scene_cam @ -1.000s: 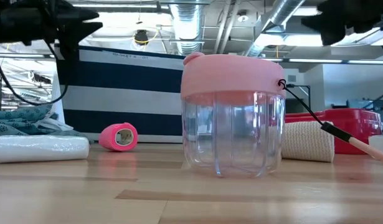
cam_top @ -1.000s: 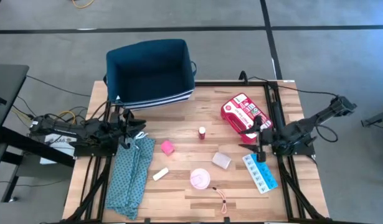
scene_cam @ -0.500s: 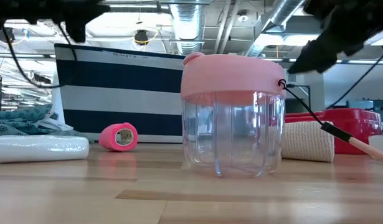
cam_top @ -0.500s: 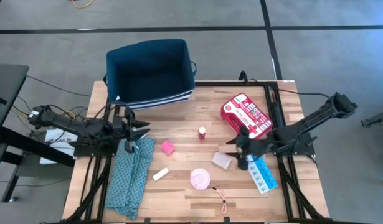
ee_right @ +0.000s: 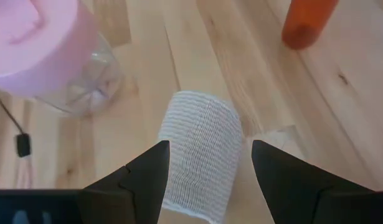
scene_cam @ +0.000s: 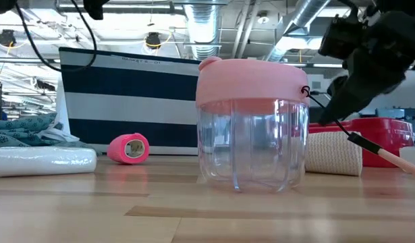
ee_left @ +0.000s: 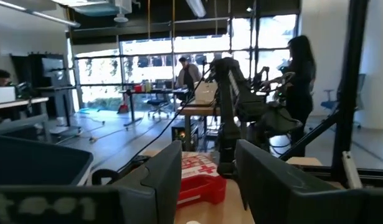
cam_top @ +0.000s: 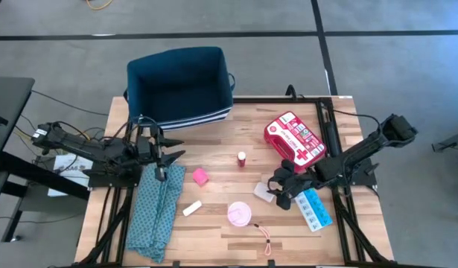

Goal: Pick & place medical supplies in basket/bin
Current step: Put the white rolled bandage into theblue bin

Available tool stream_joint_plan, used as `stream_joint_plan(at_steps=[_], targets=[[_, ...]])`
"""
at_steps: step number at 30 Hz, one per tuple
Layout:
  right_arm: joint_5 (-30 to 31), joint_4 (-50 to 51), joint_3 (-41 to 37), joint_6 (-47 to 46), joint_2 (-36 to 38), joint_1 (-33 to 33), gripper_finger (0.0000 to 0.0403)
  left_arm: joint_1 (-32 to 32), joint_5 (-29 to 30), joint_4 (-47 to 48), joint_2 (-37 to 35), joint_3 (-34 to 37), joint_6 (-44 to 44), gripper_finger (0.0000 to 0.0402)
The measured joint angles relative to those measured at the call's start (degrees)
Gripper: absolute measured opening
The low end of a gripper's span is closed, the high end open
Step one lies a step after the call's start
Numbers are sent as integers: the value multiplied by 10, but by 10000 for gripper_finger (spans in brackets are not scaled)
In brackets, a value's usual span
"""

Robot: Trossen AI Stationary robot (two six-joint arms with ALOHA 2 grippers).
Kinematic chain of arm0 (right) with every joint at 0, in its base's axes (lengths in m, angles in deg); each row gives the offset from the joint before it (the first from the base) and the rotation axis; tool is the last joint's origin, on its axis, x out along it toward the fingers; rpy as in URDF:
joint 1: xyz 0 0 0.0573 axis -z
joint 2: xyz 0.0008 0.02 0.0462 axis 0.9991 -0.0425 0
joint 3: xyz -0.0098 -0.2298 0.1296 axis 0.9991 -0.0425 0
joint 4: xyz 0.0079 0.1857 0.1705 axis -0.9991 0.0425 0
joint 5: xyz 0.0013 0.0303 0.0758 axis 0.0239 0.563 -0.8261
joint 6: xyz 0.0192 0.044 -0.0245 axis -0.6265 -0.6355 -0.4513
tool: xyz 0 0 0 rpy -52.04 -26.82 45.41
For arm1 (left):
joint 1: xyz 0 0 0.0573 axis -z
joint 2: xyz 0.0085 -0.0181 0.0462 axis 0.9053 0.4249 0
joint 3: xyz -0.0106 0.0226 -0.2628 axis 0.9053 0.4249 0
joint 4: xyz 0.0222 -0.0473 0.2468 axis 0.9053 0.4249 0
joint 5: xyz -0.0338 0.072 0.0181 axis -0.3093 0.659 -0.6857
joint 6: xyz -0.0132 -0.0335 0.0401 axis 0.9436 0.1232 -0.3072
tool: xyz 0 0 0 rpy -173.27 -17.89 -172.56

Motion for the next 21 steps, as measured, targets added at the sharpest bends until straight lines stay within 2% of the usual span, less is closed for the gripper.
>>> stream_joint_plan(at_steps=[3,8,15,21], targets=[[-2,-15,0,-12,-30,4,221,0,6,0,22,-12,7,152],[-45,-70,2,-41,-82,21,221,0,-23,-3,44,-31,45,153],[-111,-68,42,-38,-150,50,221,0,-87,0,59,-34,76,154],[-130,-56,78,-35,-205,52,221,0,-91,9,75,-34,82,154]])
